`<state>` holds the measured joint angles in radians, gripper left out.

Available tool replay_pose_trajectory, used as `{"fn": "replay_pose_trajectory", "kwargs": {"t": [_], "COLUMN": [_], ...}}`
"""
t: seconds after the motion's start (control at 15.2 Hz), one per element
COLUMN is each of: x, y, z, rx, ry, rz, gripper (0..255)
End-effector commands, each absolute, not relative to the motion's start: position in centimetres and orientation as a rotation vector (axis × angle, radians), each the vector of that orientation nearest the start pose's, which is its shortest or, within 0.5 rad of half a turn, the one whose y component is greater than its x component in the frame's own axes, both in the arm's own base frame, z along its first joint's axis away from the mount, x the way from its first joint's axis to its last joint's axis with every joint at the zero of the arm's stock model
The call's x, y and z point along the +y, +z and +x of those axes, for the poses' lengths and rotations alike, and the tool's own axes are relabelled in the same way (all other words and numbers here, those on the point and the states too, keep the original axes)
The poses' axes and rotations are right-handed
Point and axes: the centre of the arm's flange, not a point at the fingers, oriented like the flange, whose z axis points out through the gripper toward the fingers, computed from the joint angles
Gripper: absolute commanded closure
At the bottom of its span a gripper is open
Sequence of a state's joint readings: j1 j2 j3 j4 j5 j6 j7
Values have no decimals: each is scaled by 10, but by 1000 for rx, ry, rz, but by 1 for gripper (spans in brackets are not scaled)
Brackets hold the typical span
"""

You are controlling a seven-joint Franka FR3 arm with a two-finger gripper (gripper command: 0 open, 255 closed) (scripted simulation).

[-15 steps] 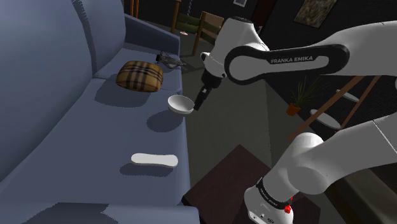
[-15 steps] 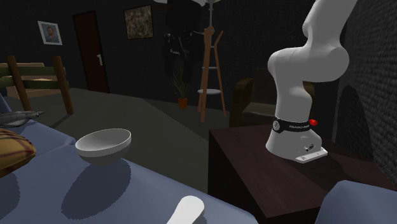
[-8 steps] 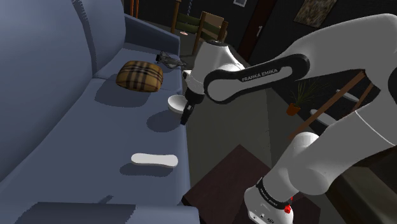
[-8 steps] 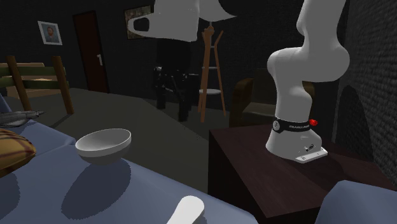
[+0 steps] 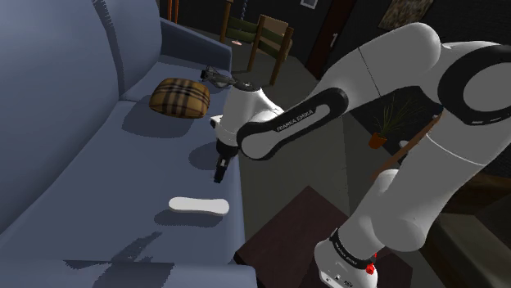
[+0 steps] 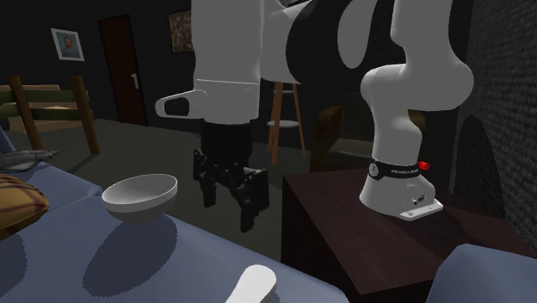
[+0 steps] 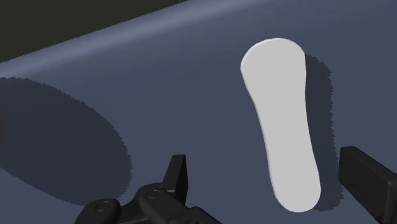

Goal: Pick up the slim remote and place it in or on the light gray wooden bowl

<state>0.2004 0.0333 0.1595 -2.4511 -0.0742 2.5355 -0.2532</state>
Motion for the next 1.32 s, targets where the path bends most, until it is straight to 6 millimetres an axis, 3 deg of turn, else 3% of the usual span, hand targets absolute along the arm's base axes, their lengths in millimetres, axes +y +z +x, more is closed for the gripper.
{"fn": "replay_pose_trajectory", "kwargs": {"t": [0.0, 0.46, 0.99, 1.25], "x": [186, 232, 234, 234], "y": [267, 187, 143, 143], "z": [457, 462, 463, 463], "rx": [-1099, -1267, -1275, -1275], "ry": [-68, -7, -4, -4], "rz": [-2975, -2891, -2887, -2887], "gripper": [0, 0, 0, 0]}}
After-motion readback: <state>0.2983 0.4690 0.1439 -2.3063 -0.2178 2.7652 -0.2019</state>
